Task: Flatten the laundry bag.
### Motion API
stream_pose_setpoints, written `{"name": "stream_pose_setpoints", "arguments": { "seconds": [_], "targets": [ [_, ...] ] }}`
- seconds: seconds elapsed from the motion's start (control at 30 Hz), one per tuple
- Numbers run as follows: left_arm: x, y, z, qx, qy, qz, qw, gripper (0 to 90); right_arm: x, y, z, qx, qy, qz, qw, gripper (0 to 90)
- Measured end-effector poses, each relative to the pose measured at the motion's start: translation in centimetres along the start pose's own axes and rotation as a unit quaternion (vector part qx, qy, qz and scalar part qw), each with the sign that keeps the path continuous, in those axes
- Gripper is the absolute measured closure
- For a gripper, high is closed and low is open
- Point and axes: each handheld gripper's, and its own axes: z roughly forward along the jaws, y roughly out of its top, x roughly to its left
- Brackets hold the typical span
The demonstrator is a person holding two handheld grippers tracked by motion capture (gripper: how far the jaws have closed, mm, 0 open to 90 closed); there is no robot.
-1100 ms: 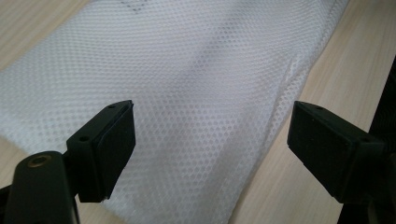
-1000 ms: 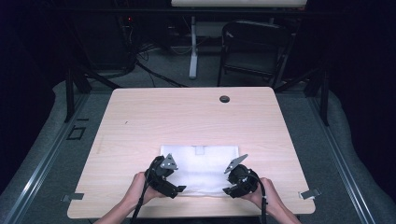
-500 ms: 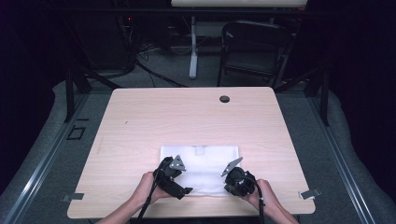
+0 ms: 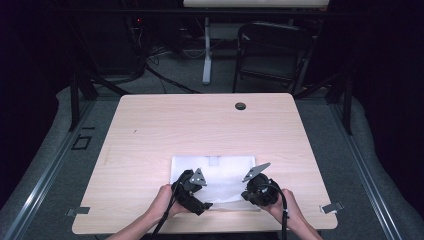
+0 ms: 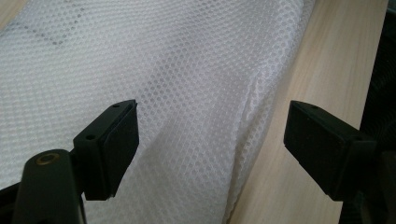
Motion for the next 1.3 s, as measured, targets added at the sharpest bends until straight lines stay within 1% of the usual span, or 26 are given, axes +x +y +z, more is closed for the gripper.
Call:
{"name": "stream_pose_setpoints", "arguments": {
  "seconds": [0.1,0.13,0.2,0.27,0.33,0.4,0.5,0.57,0.6,0.63,0.67,0.73,0.77,0.8,0.83,0.9,1.07,1.13,1.17,1.27,1.3],
  "targets": [
    [-0.3,0.3,0.4,0.002,-0.003,0.006,1.0000,20.1,-0.1,0.0,-0.2,-0.008,0.006,0.002,0.9999,90.0],
    [-0.4,0.4,0.5,0.001,-0.002,0.008,1.0000,21.5,-0.1,0.1,-0.2,-0.006,0.006,0.001,1.0000,90.0],
    [-0.5,0.5,0.7,-0.001,0.000,0.012,0.9999,24.6,-0.1,0.1,-0.3,-0.014,0.007,0.006,0.9999,90.0],
    [-0.5,0.6,0.8,-0.002,-0.004,0.019,0.9998,28.5,-0.2,0.1,-0.4,-0.013,0.008,0.003,0.9999,90.0],
    [-0.6,0.7,1.0,-0.006,-0.009,0.018,0.9998,30.4,-0.3,0.2,-0.5,-0.015,0.009,0.007,0.9998,90.0],
    [-0.6,0.8,1.0,-0.005,-0.012,0.024,0.9996,33.9,-0.3,0.2,-0.5,-0.016,0.007,0.008,0.9998,90.0],
    [-0.7,0.8,1.1,-0.008,-0.013,0.027,0.9995,36.0,-0.2,0.2,-0.5,-0.017,0.006,0.009,0.9998,90.0],
    [-0.8,0.8,1.1,-0.010,-0.013,0.028,0.9995,38.5,-0.1,0.3,-0.6,-0.020,0.005,0.011,0.9997,90.0],
    [-0.7,0.8,1.1,-0.008,-0.014,0.027,0.9995,39.0,-0.2,0.3,-0.7,-0.019,0.006,0.007,0.9998,90.0],
    [-0.7,0.8,1.0,-0.010,-0.019,0.026,0.9994,41.0,-0.2,0.3,-0.7,-0.024,0.008,0.011,0.9996,90.0],
    [-0.6,0.8,1.0,-0.011,-0.016,0.024,0.9995,42.2,-0.1,0.3,-0.7,-0.024,0.007,0.014,0.9996,90.0],
    [-0.6,0.7,1.1,-0.012,-0.027,0.020,0.9994,43.0,-0.2,0.4,-0.8,-0.026,0.007,0.014,0.9995,90.0],
    [-0.6,0.7,1.1,-0.011,-0.025,0.021,0.9994,43.4,-0.2,0.4,-0.7,-0.026,0.010,0.014,0.9995,90.0],
    [-0.6,0.7,1.2,-0.010,-0.028,0.022,0.9993,43.5,-0.1,0.4,-0.7,-0.024,0.007,0.015,0.9996,90.0],
    [-0.7,0.7,1.2,-0.009,-0.028,0.024,0.9993,43.8,-0.1,0.4,-0.7,-0.022,0.008,0.011,0.9997,90.0],
    [-0.8,0.8,1.2,-0.008,-0.028,0.027,0.9992,45.5,-0.1,0.4,-0.7,-0.023,0.008,0.011,0.9997,90.0],
    [-0.8,1.0,1.5,-0.012,-0.024,0.029,0.9992,53.3,-0.2,0.4,-0.7,-0.027,0.009,0.013,0.9995,90.0],
    [-1.0,1.2,1.6,-0.016,-0.030,0.039,0.9987,57.1,-0.2,0.4,-0.7,-0.028,0.015,0.017,0.9993,90.0],
    [-1.1,1.3,1.7,-0.015,-0.027,0.043,0.9986,59.2,-0.2,0.4,-0.7,-0.029,0.014,0.018,0.9993,90.0],
    [-1.2,1.3,1.8,-0.015,-0.027,0.047,0.9984,67.1,-0.2,0.5,-0.7,-0.028,0.012,0.015,0.9994,90.0],
    [-1.2,1.3,1.8,-0.015,-0.028,0.047,0.9984,72.3,-0.2,0.5,-0.7,-0.031,0.014,0.018,0.9993,90.0]
  ]
}}
